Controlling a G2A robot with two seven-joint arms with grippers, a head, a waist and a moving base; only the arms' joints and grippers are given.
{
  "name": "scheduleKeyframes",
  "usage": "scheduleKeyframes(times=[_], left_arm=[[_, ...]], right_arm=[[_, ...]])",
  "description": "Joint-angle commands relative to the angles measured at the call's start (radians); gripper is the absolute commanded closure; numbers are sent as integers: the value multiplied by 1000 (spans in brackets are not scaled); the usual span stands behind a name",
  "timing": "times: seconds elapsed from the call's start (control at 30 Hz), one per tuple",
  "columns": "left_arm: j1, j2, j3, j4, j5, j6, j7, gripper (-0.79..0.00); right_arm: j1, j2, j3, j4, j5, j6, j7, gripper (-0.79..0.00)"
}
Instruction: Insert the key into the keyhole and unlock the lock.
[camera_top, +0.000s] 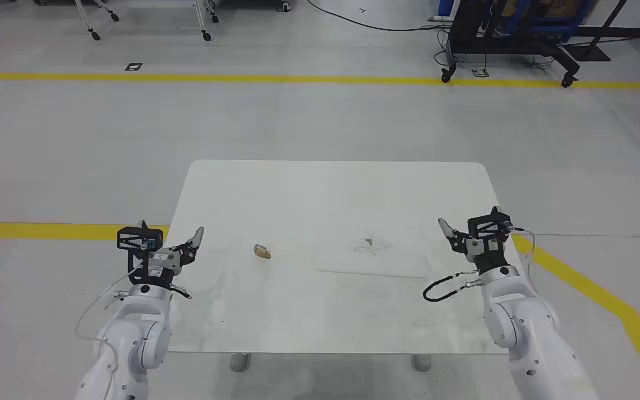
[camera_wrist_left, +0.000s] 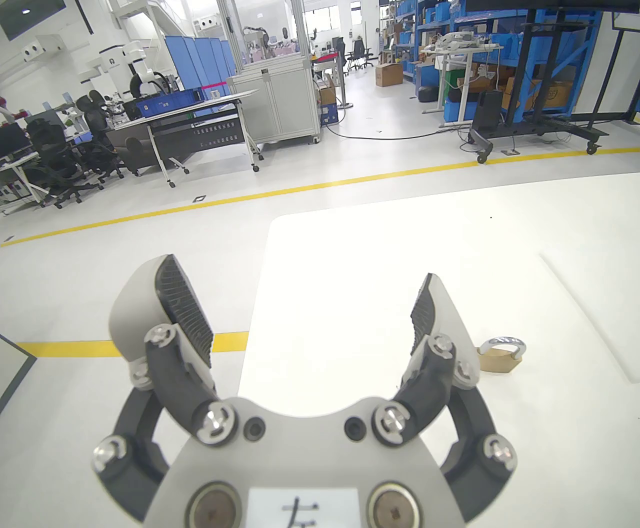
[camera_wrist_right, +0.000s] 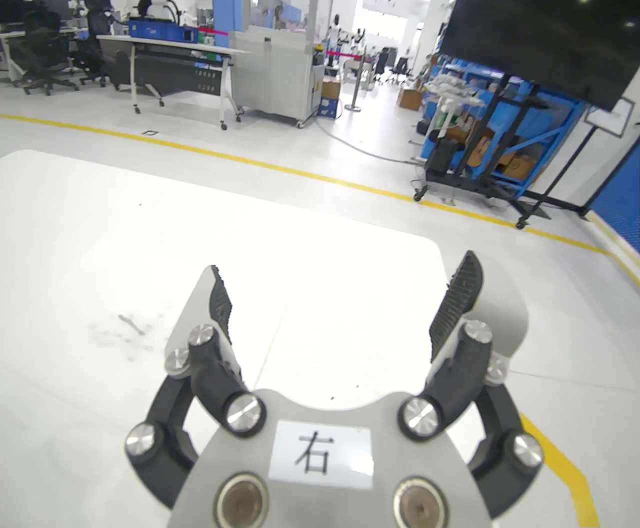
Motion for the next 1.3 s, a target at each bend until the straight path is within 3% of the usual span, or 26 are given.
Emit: scheduleKeyframes(times=[0.0,0.13,0.33,0.57,0.6,0.67,0.77,1.07,1.13,1.27], left_arm=[[0,0,0,0,0,0,0,-785],[0,0,0,0,0,0,0,-785],[0,0,0,0,0,0,0,-785],[0,0,0,0,0,0,0,-785],[0,0,0,0,0,0,0,-785],[0,0,0,0,0,0,0,-785],[0,0,0,0,0,0,0,-785],[0,0,0,0,0,0,0,-785],[0,0,0,0,0,0,0,-785],[0,0,0,0,0,0,0,-785]], right_arm=[[51,-2,-34,49,26,-60,45,-785],[139,-5,-105,130,43,-195,115,-785],[261,-16,-222,288,30,-316,165,-785],[351,-16,-303,378,-79,-492,105,-785],[363,-15,-309,395,-83,-522,88,-745],[397,-15,-322,435,-89,-584,55,-542],[457,-14,-350,506,-176,-611,21,-416],[589,-33,-445,689,-246,-655,-83,-348],[607,-37,-463,710,-255,-654,-98,-283],[625,-40,-481,735,-273,-660,-133,0]])
